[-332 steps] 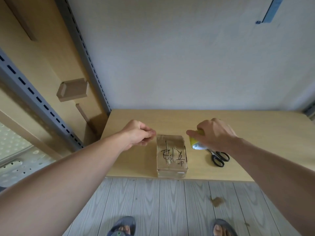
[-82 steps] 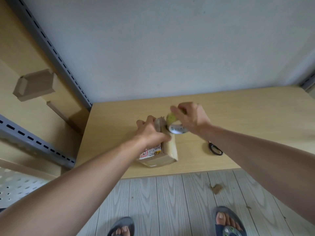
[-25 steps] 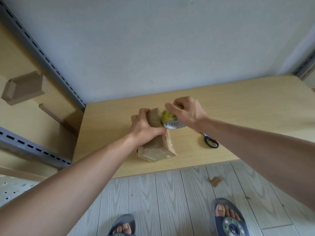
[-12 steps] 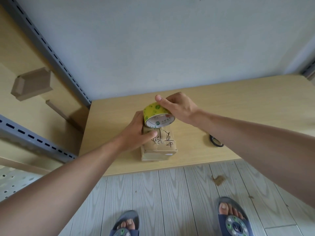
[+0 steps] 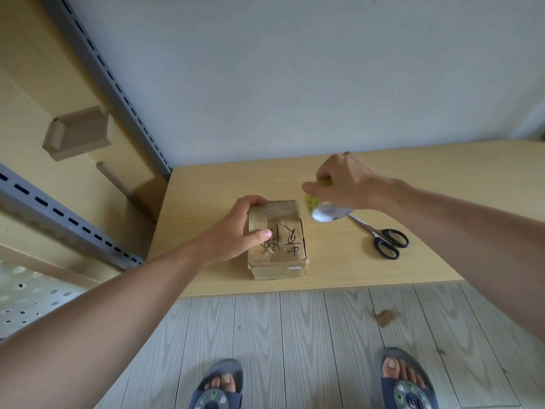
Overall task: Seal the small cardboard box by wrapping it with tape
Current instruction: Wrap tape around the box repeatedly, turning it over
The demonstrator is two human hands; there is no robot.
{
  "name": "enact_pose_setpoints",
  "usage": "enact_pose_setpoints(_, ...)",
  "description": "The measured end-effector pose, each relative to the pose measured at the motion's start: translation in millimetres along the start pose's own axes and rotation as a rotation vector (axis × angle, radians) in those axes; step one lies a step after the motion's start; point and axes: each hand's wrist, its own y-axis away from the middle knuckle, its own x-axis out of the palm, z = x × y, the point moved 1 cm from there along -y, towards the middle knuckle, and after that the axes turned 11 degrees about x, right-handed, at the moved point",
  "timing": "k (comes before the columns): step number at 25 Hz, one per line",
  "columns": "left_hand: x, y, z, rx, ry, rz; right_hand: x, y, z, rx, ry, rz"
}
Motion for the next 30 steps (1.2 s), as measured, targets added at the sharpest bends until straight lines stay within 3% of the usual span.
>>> enact_pose_setpoints(6,0,0,3,-0.006,0.044,-0.016,11,6,-16,0.074,0.099,0.015)
enact_pose_setpoints(21,4,-1,1,-0.043,0.040,-0.027,48,8,-25,0.178,0.054,0.134)
enact_pose_setpoints(23,3,-2,-9,-0.053,-0.046,-0.036,50,8,-23,0.183,0.065,0.118)
enact_pose_setpoints(27,15,-17,-51,-0.191,-0.555,-0.088,53,8,-20,0.198,0.091,0.062)
enact_pose_setpoints(30,44,-29,-78,-0.337,-0.733,0.019,52,8,-19,0.211,0.086,0.053)
